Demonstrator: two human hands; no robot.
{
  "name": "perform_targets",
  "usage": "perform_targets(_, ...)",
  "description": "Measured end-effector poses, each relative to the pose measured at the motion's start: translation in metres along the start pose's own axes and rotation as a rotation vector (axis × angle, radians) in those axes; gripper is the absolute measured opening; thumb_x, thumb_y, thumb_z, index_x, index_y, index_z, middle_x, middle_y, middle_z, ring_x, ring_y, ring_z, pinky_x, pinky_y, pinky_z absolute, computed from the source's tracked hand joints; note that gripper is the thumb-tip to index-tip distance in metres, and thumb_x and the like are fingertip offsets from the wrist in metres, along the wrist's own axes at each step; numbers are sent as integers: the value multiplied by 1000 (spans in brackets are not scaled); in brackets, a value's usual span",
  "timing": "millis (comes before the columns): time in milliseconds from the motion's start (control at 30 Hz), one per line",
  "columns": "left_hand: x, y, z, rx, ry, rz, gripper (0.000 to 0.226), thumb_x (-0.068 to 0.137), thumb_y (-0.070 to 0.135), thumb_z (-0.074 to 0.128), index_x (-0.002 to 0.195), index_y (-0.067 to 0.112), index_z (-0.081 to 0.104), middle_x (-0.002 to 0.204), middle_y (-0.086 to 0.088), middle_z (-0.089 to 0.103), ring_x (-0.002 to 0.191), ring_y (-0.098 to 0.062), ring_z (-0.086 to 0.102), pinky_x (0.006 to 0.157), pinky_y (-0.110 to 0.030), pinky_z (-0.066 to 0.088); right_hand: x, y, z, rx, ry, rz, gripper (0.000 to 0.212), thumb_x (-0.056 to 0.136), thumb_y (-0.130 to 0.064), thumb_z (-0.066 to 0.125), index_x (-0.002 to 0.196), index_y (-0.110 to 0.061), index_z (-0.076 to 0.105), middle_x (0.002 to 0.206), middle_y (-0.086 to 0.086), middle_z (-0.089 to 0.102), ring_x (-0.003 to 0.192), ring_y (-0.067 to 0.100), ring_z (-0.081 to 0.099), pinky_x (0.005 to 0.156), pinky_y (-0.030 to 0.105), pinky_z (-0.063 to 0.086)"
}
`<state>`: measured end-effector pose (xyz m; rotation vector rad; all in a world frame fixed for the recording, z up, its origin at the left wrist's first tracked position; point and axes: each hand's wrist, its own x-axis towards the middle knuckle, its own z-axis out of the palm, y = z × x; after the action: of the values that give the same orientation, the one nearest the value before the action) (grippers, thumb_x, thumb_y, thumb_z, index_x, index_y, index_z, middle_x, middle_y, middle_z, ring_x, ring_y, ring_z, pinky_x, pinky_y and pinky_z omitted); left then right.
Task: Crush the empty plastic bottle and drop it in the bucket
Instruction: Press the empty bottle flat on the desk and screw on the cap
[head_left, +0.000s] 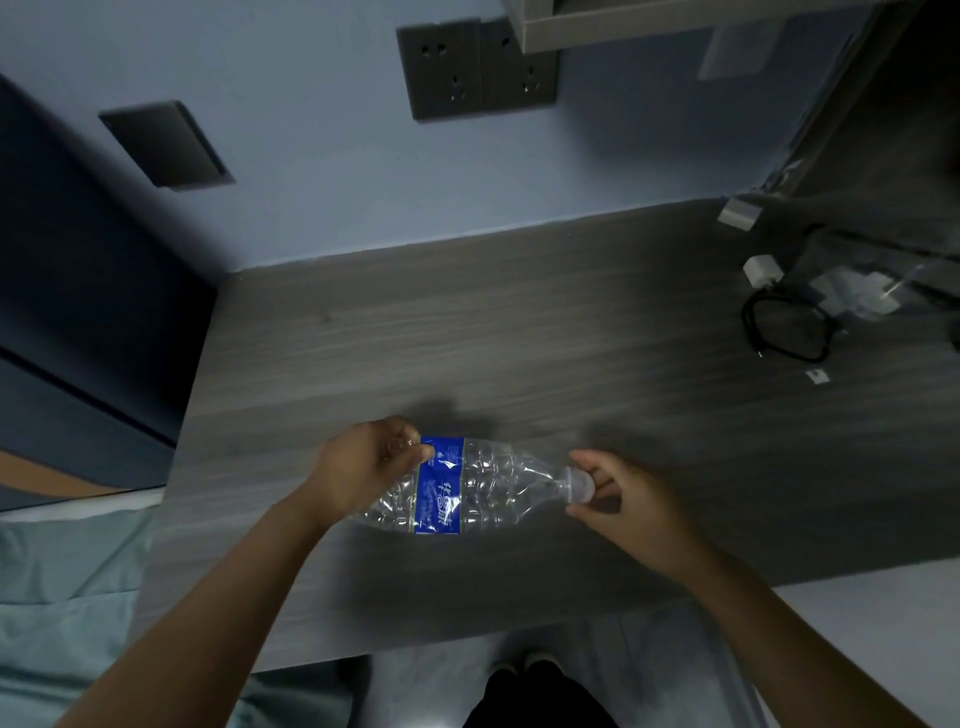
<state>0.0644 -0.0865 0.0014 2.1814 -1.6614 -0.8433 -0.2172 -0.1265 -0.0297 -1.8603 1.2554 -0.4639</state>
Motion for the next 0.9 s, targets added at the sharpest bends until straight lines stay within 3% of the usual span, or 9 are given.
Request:
perform_targets(167, -1, 1, -3, 67, 45, 17, 21, 84, 42, 60, 90, 22, 62, 81, 1, 70, 77, -20, 64, 77, -36, 51, -2, -4, -5, -29, 44, -80, 39, 62, -4, 79, 98, -6, 65, 82, -1, 60, 69, 12, 62, 67, -1, 41)
perform_targets(267, -2, 4, -4, 132, 93, 29, 23, 83, 47, 58, 91, 26, 62, 75, 9, 63, 76, -16, 63, 73, -30, 47, -1, -8, -9, -115, 49, -184, 38, 58, -2, 81, 93, 0, 68, 87, 10, 64, 69, 18, 65, 73, 7, 41)
perform_targets(333, -2, 5, -4, 171, 113, 36, 26, 82, 49, 57, 92, 26, 62, 76, 7, 65, 77, -18, 64, 72, -30, 47, -1, -12, -11, -153, 41, -225, 38, 55, -1, 83, 91, 3, 70, 90, 17, 67, 71, 13, 62, 77, 12, 40)
perform_targets(433, -4, 6, -4, 196, 118, 50, 27, 83, 50, 55, 93, 25, 62, 78, 5, 67, 77, -18, 64, 72, -32, 48, -1, -11, -11, -187, 23, -267, 39, 58, -4, 82, 94, 3, 71, 92, 19, 69, 78, 18, 66, 79, 16, 41)
perform_targets(533, -6, 4, -3, 165, 116, 65, 26, 84, 47, 56, 92, 24, 62, 71, 10, 59, 69, -12, 58, 65, -25, 41, -1, -8, -11, -3, 40, -177, 41, 66, -7, 78, 105, -3, 68, 100, 7, 60, 88, 15, 61, 82, 3, 39)
perform_targets(600, -8, 3, -3, 166, 126, 67, 24, 84, 46, 57, 90, 24, 63, 67, 13, 56, 66, -11, 56, 63, -24, 38, -1, -7, -10, 133, -13, -94, 42, 68, -5, 76, 108, -3, 66, 95, 2, 58, 85, 6, 59, 79, 1, 40)
perform_targets(700, -10, 1, -2, 131, 131, 69, 21, 83, 45, 58, 86, 24, 62, 61, 16, 53, 64, -10, 55, 61, -24, 39, -2, -9, -9, 400, -88, 99, 44, 74, -1, 68, 117, -6, 59, 86, -7, 62, 72, -8, 61, 74, 4, 47)
perform_targets(800, -12, 1, -3, 138, 137, 97, 20, 84, 44, 58, 86, 24, 61, 65, 13, 56, 65, -10, 56, 60, -24, 39, -4, -10, -3, 677, -95, 242, 43, 81, 9, 56, 120, -8, 48, 78, 0, 65, 60, -3, 65, 61, 10, 54)
perform_targets(900, -16, 1, -4, 138, 173, 119, 19, 83, 41, 61, 86, 22, 63, 67, 11, 59, 64, -10, 56, 57, -20, 37, -6, -13, -2, 782, -108, 299, 24, 83, 3, 55, 104, -5, 62, 71, 5, 66, 58, 3, 66, 59, 16, 57)
